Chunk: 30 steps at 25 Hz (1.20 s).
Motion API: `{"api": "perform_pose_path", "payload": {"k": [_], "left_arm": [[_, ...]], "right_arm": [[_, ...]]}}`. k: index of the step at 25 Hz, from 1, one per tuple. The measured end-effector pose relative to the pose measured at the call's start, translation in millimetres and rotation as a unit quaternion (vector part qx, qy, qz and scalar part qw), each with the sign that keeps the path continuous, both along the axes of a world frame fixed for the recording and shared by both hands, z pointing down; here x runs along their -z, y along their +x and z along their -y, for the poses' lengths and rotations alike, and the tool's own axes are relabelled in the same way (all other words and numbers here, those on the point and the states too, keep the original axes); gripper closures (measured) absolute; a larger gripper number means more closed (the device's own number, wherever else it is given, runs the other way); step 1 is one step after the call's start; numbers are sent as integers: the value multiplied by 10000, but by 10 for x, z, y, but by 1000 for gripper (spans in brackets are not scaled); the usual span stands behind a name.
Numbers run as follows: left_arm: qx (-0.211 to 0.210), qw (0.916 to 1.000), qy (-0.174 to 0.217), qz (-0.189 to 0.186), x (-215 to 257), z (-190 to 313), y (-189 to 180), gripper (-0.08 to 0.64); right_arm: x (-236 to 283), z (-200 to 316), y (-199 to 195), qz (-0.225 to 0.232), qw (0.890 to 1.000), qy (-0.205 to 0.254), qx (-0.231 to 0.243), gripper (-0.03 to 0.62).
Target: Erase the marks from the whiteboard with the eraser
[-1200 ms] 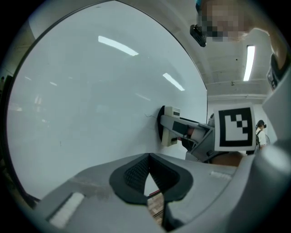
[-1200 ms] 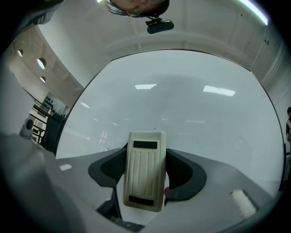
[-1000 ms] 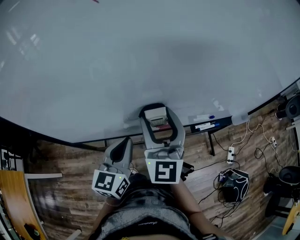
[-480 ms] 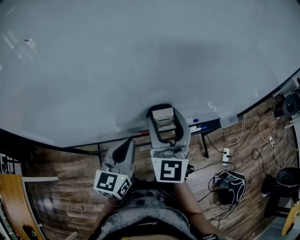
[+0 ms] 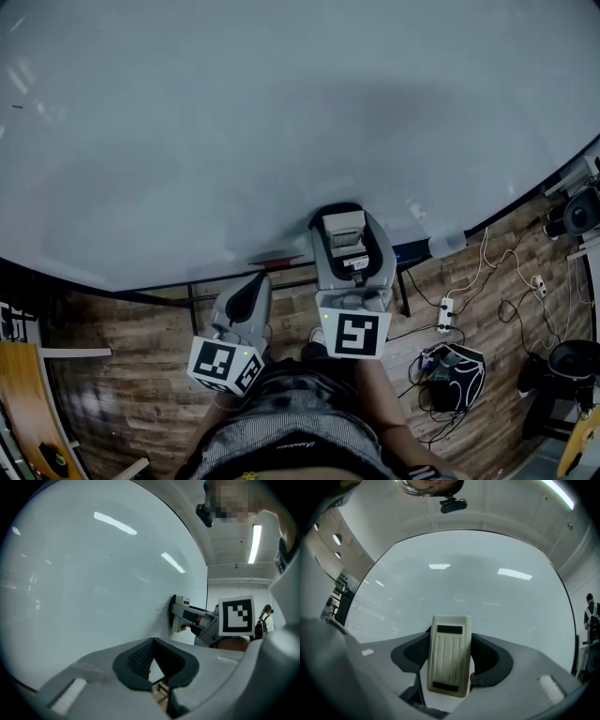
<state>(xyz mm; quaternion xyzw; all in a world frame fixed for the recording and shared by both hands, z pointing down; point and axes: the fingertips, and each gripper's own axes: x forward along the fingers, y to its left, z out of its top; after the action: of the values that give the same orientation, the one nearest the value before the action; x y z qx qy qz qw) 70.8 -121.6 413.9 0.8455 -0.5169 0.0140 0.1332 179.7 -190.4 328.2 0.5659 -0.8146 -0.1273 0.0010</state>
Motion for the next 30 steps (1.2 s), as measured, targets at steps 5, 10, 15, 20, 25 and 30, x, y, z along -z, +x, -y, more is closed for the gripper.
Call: {"api": "perform_pose_path", "payload": {"k": [5,10,15,20,25,30], "left_arm": [[-40,10000,-62,-5,-26,-5,135,561],[-88,9999,-18,44,-33,-14,213,561],[-12,10000,-69,22,-106,-41,160,561],[41,9998,-182,22,-120,-66,107,561],[-4,9998,-185,53,-129,-98,-67,561],[-63,9999,-149,52,-114,-122,-268,561]], "right_arm": [[-15,83,337,30,9996,-38,-286,322],[-21,137,558,145,9990,-55,-425,322],[-38,151,575,289,9983,58,-496,324],[-27,149,613,466,9968,46,-652,324],[-34,107,452,637,9957,10,-670,325],[-30,29,146,559,9964,51,-638,325]]}}
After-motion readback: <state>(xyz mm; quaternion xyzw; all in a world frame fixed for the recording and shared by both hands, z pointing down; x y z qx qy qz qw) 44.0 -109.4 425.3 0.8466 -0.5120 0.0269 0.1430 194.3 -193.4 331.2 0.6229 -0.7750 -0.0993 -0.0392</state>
